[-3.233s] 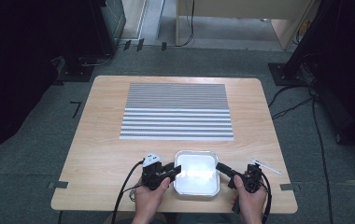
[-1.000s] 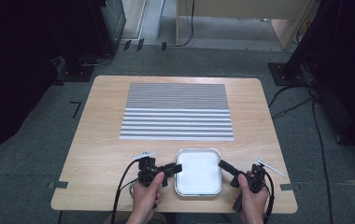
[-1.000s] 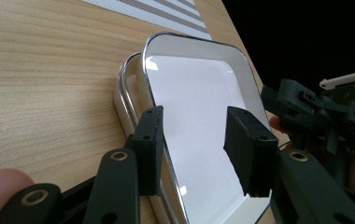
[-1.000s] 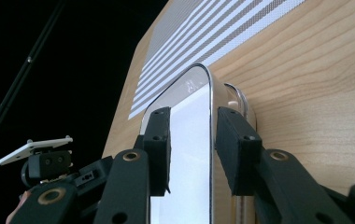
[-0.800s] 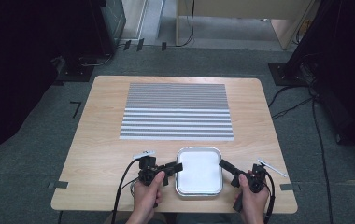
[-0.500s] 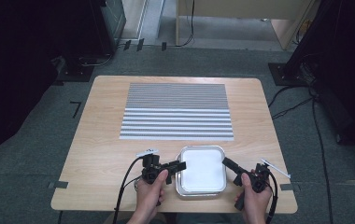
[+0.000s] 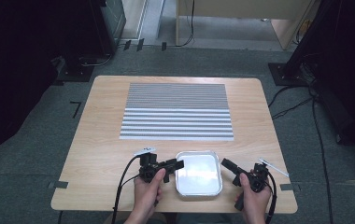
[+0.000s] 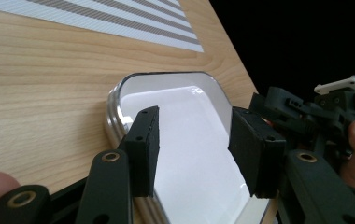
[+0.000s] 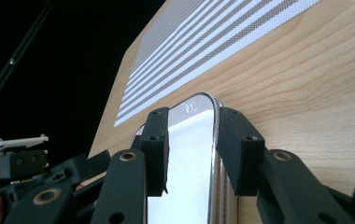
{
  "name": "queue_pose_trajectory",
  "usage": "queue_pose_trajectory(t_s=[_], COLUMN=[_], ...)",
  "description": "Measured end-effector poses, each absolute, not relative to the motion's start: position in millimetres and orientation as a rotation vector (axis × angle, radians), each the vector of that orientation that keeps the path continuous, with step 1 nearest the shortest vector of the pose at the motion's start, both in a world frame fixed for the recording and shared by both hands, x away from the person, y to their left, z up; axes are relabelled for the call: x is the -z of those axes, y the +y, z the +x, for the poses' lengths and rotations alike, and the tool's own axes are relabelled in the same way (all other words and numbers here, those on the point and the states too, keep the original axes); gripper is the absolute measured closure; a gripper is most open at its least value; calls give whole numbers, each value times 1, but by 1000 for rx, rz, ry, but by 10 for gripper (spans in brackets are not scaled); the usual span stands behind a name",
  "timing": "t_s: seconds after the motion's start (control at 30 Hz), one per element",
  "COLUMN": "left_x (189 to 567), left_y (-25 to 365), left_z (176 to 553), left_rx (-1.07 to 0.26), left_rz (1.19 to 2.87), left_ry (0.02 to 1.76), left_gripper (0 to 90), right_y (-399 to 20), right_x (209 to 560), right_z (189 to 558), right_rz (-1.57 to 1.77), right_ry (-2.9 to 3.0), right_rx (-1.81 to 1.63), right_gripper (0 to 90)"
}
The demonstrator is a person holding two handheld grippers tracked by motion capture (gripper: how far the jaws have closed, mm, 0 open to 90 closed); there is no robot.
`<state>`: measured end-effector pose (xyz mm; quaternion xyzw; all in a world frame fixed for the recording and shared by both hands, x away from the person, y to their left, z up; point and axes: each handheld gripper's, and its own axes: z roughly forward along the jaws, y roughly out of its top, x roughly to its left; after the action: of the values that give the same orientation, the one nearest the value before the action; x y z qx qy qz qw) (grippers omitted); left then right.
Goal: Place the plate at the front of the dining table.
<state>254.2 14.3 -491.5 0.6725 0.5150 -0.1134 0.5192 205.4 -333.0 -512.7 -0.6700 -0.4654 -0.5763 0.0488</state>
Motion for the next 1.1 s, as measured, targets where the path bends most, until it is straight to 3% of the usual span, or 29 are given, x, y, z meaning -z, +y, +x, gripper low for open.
queue_pose_trajectory(t_s=[1.1], left_x=[505], left_y=[15], left_z=[248], left_rx=[331], left_rz=[1610], left_ry=[1294], left_gripper=[516], right_y=[-327], right_x=[522], right_z=[208], right_rz=[-2016], right_ry=[-1410], right_rx=[1628], right_gripper=[683])
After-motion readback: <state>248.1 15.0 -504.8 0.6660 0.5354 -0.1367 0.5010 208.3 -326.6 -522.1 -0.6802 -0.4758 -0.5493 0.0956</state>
